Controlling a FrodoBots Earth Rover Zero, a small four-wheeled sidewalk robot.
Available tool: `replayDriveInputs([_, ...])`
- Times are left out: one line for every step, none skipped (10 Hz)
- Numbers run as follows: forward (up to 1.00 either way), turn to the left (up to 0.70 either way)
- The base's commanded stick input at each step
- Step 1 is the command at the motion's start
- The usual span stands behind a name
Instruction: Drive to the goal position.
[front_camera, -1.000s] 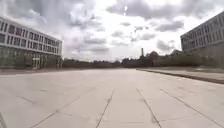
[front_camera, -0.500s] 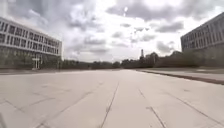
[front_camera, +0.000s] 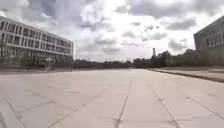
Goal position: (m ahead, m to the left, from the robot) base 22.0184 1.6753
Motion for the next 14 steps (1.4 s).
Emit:
replayDriveInputs([0.7, 0.0])
replayDriveInputs([0.7, 0.0])
replayDriveInputs([0.7, 0.0])
replayDriveInputs([0.7, 0.0])
replayDriveInputs([0.7, 0.0])
replayDriveInputs([0.7, 0.0])
replayDriveInputs([0.7, 0.0])
replayDriveInputs([0.7, 0.0])
replayDriveInputs([0.7, 0.0])
replayDriveInputs([0.7, 0.0])
replayDriveInputs([0.7, 0.0])
replayDriveInputs([0.7, 0.0])
replayDriveInputs([0.7, 0.0])
replayDriveInputs([0.7, 0.0])
